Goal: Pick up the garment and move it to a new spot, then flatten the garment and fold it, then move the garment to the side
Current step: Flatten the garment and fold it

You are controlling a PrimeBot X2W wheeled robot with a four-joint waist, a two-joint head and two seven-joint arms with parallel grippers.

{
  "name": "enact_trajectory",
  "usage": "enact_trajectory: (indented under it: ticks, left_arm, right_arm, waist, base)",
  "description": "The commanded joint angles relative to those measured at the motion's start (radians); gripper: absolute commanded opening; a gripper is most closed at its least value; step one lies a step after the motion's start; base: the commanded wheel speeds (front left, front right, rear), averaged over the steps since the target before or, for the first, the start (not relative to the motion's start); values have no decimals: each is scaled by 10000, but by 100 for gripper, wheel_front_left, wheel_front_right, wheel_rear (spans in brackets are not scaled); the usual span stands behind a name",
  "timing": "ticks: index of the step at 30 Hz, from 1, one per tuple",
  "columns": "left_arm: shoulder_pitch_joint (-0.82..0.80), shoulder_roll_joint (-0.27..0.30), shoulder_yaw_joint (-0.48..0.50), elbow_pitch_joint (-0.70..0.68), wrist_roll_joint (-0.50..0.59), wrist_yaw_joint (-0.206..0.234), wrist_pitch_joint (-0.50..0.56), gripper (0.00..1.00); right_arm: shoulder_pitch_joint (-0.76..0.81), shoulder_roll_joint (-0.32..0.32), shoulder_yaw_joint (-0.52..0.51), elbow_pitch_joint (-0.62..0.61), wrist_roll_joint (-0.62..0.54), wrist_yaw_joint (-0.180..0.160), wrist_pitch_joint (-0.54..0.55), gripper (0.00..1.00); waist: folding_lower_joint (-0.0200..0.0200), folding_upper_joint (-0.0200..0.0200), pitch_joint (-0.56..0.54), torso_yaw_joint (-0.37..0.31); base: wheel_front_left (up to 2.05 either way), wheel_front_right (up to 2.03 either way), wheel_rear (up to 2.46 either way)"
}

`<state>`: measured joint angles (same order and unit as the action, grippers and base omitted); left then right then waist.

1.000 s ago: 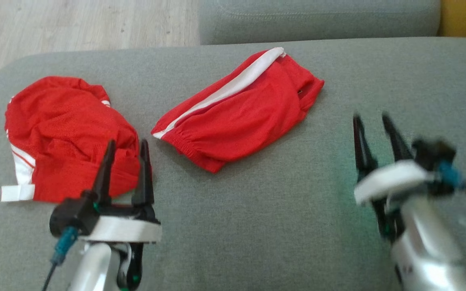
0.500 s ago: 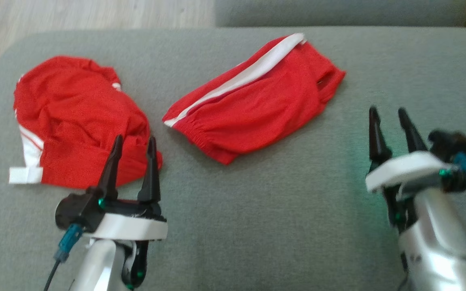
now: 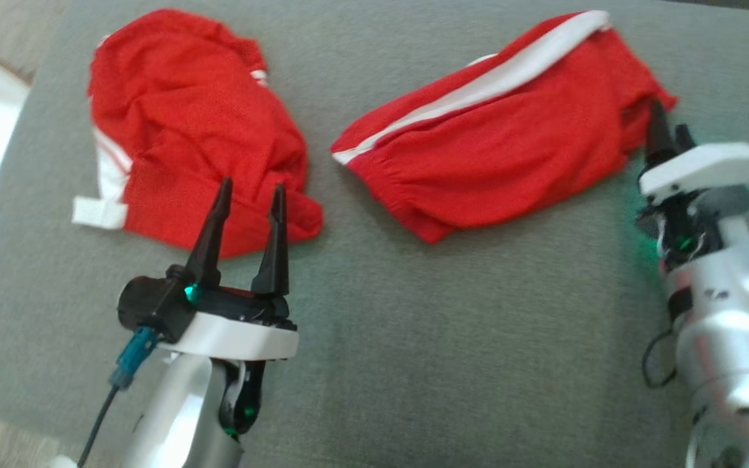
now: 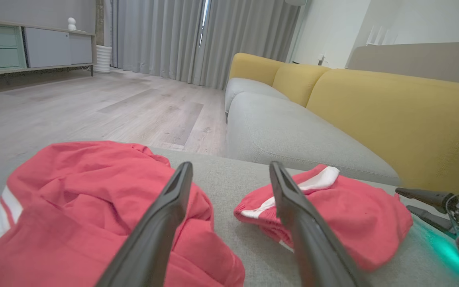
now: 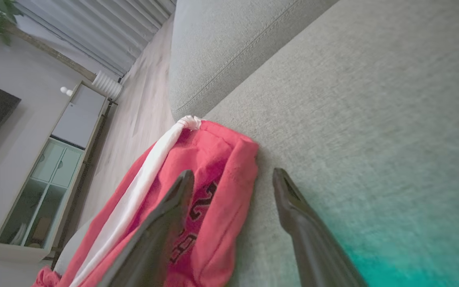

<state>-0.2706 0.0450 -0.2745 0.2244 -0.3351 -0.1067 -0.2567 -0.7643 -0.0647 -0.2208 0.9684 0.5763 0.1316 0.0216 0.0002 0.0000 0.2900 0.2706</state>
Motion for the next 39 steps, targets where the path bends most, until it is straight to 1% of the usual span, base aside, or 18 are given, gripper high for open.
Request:
enact_trajectory:
  ticks: [1,6,7,11,16,22,23,24,25,31,39]
  left_arm:
    - [-360,54,175,-249,-16,5,-51,100]
    - [-424,54,17,-306,-75,48,-51,100]
    - [-424,54,17,-306,-75,48,-51,100]
    - [-455,54,-64,-370,-106,99,-51,100]
    - [-525,53,-180,-465,-219,162,-51,100]
    - [-663,53,-367,-582,-421,240,-51,100]
    - [-716,53,-408,-593,-474,263,-51,100]
    - [-739,53,-422,-595,-493,274,-51,100]
    - [-758,53,-430,-596,-509,286,-51,100]
    - [-774,53,-325,-534,-477,329,-51,100]
    - [-592,53,-100,-519,-276,311,-51,100]
  right_arm:
    - [-528,143,-39,207,55,-9,146,100]
    - [-1366,29,-704,1659,-78,-9,456,100]
    - [-1366,29,-704,1659,-78,-9,456,100]
    - [-1732,-161,-695,2472,-499,-9,619,100]
    - [-1985,-357,-631,2960,-1027,-9,795,100]
    - [-2232,-529,-601,3154,-1692,-9,1007,100]
    - [-2296,-552,-599,3177,-1905,-9,1049,95]
    - [-2327,-561,-584,3184,-2014,-9,1037,29]
    - [-2359,-553,-572,3189,-2098,-9,1004,0]
    - [-2451,-407,-482,3144,-2243,-9,479,0]
    - [-1908,-268,-435,2397,-1562,-9,-773,0]
  waist:
    - [-2,0,224,382]
    - [-2,0,344,735]
    - [-2,0,344,735]
    - [-2,0,425,901]
    - [-2,0,568,1044]
    - [-2,0,836,1191]
    - [-2,0,901,1221]
    - [-2,0,925,1229]
    - [-2,0,939,1232]
    - [-2,0,835,1041]
    - [-2,0,219,358]
  base:
    - [0,0,0]
    - [0,0,0]
    - [0,0,0]
    - [0,0,0]
    - [0,0,0]
    - [0,0,0]
    - [0,0,0]
    - [0,0,0]
    - [0,0,0]
    - [0,0,0]
    - [0,0,0]
